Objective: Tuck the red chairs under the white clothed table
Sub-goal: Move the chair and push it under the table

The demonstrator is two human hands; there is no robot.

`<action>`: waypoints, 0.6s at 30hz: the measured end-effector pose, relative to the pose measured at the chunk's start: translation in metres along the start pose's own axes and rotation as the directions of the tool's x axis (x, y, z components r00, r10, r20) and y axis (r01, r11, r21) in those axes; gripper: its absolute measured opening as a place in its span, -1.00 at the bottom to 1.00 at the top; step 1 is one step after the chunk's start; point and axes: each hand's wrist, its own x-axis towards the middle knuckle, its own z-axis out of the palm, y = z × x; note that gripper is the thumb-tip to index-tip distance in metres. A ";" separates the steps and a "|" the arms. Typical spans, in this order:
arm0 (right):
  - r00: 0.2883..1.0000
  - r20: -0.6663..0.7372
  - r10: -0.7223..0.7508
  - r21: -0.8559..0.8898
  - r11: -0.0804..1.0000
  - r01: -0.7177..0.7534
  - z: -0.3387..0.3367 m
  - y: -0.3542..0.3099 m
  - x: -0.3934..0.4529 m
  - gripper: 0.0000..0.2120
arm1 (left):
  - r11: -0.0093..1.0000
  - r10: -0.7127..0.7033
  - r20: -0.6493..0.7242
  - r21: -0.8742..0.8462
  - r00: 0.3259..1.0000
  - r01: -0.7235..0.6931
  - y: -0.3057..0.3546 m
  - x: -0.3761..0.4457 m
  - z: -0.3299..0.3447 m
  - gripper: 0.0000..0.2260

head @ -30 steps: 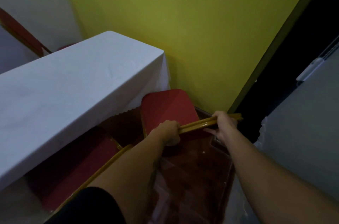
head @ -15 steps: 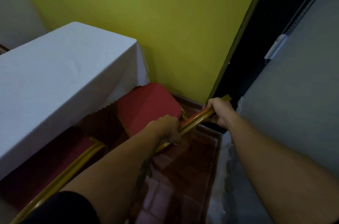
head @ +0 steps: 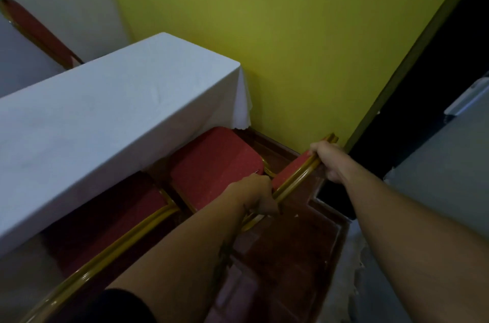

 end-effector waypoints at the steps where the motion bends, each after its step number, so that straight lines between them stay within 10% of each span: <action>1: 1.000 0.012 0.002 -0.014 1.000 -0.001 0.003 -0.003 0.004 -0.89 | 1.000 -0.010 0.001 -0.010 1.000 0.010 -0.002 0.002 -0.002 -0.66; 18: 0.996 0.084 -0.030 -0.054 0.998 0.034 0.088 -0.059 0.047 -0.70 | 0.990 -0.093 -0.019 -0.104 0.995 0.091 -0.072 0.024 -0.054 -0.62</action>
